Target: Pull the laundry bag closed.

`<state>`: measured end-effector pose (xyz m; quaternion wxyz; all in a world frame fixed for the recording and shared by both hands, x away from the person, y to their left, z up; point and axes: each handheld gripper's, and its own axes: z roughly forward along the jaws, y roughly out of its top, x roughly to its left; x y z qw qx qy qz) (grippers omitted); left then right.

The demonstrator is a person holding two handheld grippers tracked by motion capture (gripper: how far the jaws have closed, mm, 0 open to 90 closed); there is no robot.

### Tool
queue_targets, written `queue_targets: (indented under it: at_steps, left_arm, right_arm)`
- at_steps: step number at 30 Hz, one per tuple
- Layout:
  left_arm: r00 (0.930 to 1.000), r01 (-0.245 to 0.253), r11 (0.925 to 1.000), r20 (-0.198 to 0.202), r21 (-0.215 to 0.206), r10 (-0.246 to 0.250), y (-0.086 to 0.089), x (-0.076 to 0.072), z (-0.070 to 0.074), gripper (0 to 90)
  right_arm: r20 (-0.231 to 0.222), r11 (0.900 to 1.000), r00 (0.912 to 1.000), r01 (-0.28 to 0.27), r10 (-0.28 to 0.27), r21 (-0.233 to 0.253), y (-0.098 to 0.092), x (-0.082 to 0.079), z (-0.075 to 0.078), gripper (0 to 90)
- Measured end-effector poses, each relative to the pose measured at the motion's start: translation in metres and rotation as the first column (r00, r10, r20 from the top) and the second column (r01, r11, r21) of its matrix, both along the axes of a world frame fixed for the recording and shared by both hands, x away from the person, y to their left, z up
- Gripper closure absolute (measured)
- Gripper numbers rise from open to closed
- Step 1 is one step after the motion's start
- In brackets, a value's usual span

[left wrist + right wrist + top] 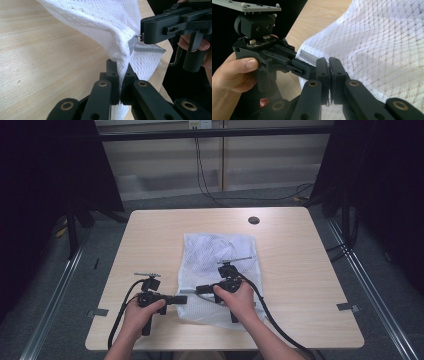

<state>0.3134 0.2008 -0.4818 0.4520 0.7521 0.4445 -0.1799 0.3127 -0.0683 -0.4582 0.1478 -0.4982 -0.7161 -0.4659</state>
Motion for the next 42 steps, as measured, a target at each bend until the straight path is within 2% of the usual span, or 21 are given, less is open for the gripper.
queue_targets:
  at_steps: [7,10,16,25,28,31,32,34,42]
  left_arm:
    - [1.0000,0.006,1.0000,0.004,0.002,-0.006,0.000,0.000,0.000,88.2]
    - [1.0000,-0.004,1.0000,-0.009,-0.004,0.004,0.001,0.000,0.000,88.2]
    - [0.9999,-0.008,0.9999,-0.007,-0.009,0.008,0.005,0.000,0.000,88.3]
    - [0.9999,-0.010,0.9999,-0.005,-0.002,0.010,0.006,0.001,0.000,88.2]
    - [0.9997,-0.017,0.9998,-0.017,-0.009,0.017,0.006,0.000,0.000,88.2]
    - [0.9997,-0.017,0.9998,-0.015,-0.011,0.017,0.006,0.000,0.000,88.2]
    - [1.0000,0.003,0.9999,0.003,-0.011,-0.003,0.007,0.001,-0.001,88.2]
    - [0.9997,-0.018,0.9998,-0.016,-0.012,0.018,0.006,0.000,0.000,88.2]
    - [1.0000,-0.009,1.0000,-0.003,-0.002,0.009,0.006,0.000,-0.001,88.2]
  right_arm:
    - [-0.002,1.000,1.0000,-0.007,0.007,0.007,-0.002,-0.001,0.000,87.7]
    - [-0.001,1.000,0.9999,-0.011,0.011,-0.004,-0.003,-0.001,0.000,87.7]
    - [-0.009,1.000,0.9999,0.011,-0.011,0.008,-0.012,0.000,-0.002,87.7]
    - [-0.014,1.000,0.9999,0.005,-0.005,0.007,-0.014,-0.001,-0.003,87.7]
    - [-0.018,1.000,0.9998,0.013,-0.013,0.010,-0.018,0.000,-0.004,87.7]
    - [-0.024,1.000,0.9996,0.015,-0.015,0.015,-0.021,-0.001,-0.004,87.7]
    - [-0.025,1.000,0.9996,0.015,-0.014,0.014,-0.021,-0.001,-0.004,87.7]
    - [-0.022,1.000,0.9997,0.012,-0.012,0.012,-0.022,-0.001,-0.003,87.7]
    - [-0.021,1.000,0.9997,0.015,-0.014,0.015,-0.025,-0.002,-0.005,87.7]
